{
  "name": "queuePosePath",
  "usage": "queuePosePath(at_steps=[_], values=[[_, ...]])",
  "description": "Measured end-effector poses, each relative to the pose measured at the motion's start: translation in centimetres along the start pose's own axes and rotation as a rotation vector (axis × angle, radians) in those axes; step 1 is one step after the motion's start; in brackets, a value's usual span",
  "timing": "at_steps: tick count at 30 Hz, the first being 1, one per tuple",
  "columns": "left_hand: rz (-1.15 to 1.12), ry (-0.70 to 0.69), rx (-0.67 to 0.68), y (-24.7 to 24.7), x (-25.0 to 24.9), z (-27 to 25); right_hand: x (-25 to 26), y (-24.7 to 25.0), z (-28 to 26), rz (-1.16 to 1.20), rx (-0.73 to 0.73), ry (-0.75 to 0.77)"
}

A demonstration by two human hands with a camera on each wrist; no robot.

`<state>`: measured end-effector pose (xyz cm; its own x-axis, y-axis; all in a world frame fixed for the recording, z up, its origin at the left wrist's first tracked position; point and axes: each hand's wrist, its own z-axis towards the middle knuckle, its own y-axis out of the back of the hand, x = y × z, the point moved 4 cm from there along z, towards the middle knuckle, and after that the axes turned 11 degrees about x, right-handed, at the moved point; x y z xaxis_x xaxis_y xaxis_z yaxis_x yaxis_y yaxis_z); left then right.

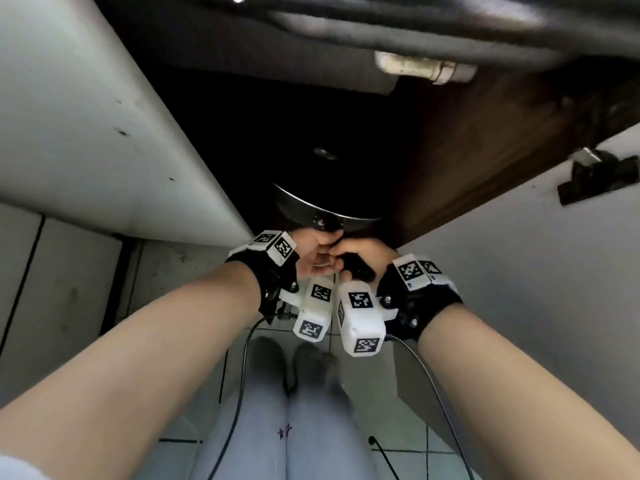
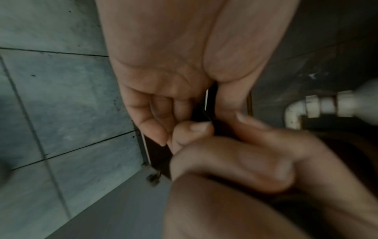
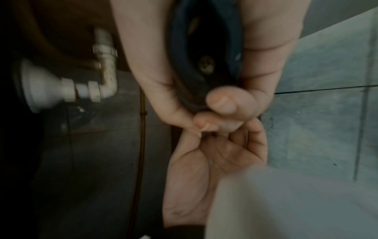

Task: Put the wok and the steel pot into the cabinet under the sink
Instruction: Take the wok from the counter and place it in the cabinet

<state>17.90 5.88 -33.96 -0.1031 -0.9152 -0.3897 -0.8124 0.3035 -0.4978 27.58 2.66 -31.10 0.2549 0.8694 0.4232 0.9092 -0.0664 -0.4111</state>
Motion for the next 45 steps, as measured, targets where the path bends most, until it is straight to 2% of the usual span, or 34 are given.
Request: queuePosePath(at_steps=[2, 7, 9, 12, 15, 19, 23, 29, 32, 39, 43, 45], values=[[-0.047, -0.077, -0.045, 1.6, -0.4, 2.2, 0.8, 1.1, 3.1, -0.090, 0.024, -0.008], [-0.149, -0.335, -0.190, 6.9, -0.3, 10.7, 2.1, 4.6, 12.7, -0.551, 0.042, -0.017], [-0.188, -0.409, -0.194, 9.3, -1.0, 14.4, 3.2, 6.5, 16.9, -0.625, -0.022, 0.047], [-0.258, -0.512, -0.162, 12.3, -1.8, 18.9, 4.6, 8.5, 21.9, -0.797, 0.025, 0.090], [-0.242, -0.567, -0.160, 14.2, -1.6, 22.1, 4.6, 10.0, 24.3, -0.919, 0.038, 0.176], [-0.188, -0.552, -0.137, 14.4, -1.1, 24.1, 4.0, 12.3, 26.1, -1.008, -0.066, 0.227], [-0.184, -0.502, -0.077, 13.8, -1.7, 26.4, 4.9, 14.7, 27.2, -1.153, -0.253, 0.225], [-0.156, -0.469, -0.031, 12.6, -2.7, 27.0, 6.8, 16.9, 27.2, -1.358, -0.414, 0.214], [-0.157, -0.458, -0.039, 12.4, -2.9, 26.6, 7.3, 16.9, 26.7, -1.359, -0.450, 0.222], [-0.104, -0.425, -0.067, 13.0, -2.2, 24.6, 6.9, 16.1, 27.6, -1.408, -0.514, 0.108], [-0.063, -0.288, -0.086, 12.4, -0.5, 22.2, 6.3, 14.5, 25.1, -1.442, -0.598, 0.097], [0.000, -0.171, -0.067, 11.0, 0.3, 19.9, 5.7, 13.3, 22.7, -1.414, -0.553, 0.132]])
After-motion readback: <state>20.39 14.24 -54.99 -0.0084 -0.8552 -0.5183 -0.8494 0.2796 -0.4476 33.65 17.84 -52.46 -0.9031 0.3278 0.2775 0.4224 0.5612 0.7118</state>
